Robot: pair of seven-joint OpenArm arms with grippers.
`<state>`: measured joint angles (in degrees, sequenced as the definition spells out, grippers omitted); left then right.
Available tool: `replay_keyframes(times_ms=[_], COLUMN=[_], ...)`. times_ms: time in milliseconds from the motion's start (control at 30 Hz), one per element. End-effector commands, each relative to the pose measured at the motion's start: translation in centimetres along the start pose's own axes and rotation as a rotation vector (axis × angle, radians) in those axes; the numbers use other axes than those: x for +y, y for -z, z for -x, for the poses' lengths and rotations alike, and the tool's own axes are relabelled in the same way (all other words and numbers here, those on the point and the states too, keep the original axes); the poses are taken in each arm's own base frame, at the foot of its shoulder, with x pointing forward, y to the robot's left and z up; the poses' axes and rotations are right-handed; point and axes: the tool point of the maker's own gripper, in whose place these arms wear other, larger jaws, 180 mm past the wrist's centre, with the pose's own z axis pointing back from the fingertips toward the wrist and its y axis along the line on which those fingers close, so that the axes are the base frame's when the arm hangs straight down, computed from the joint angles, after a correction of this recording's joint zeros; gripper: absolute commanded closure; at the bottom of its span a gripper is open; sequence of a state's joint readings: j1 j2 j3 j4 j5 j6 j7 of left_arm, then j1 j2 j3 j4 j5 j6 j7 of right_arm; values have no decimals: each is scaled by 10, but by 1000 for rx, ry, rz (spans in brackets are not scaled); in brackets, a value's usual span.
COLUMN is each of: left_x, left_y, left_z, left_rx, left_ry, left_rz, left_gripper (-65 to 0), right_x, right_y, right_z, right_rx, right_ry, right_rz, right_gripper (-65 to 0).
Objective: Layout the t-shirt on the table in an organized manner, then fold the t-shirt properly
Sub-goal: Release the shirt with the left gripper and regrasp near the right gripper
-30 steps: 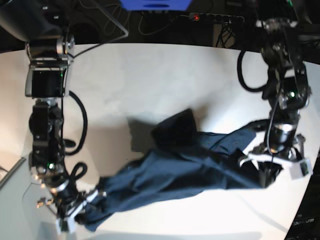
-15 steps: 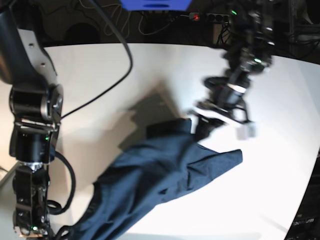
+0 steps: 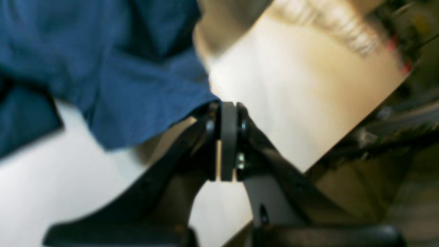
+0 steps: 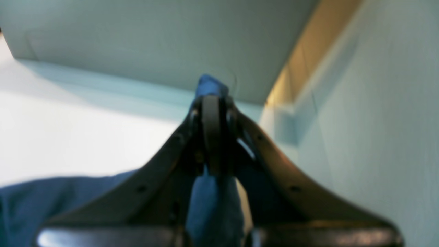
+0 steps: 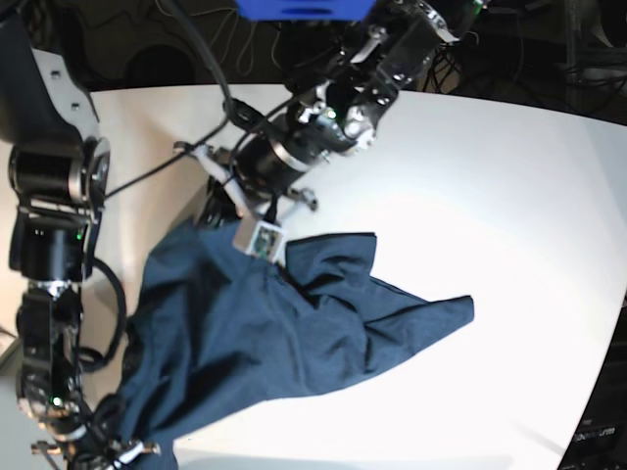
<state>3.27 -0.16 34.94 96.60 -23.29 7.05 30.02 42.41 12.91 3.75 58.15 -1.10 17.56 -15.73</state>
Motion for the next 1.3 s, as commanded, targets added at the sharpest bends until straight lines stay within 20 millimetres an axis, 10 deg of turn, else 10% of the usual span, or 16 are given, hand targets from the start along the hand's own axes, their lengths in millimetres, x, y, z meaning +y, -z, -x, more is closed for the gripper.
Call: replay_keyframes(times_ms=[0, 167, 567, 933, 1267], left_x=[-3, 5, -2, -28, -35], left_y=[2, 7, 25, 19, 26], left_z=[-15, 0, 1, -9, 37], left_rx=[-50, -14, 72, 68, 174], left_ry=[3, -3, -389, -435, 408], left_rz=[10, -11, 147, 236, 46], left_gripper=[-1, 0, 0, 0, 0], right_x=[-14, -18, -40, -18, 12], right_y=[-2, -8, -30, -71, -98], right_z=[-35, 0, 28, 43, 74], right_rx=[-95, -31, -8, -41, -7], right_ry=[-10, -22, 0, -42, -29], right_rz=[22, 26, 79, 64, 27], right_gripper=[0, -4, -399, -418, -419])
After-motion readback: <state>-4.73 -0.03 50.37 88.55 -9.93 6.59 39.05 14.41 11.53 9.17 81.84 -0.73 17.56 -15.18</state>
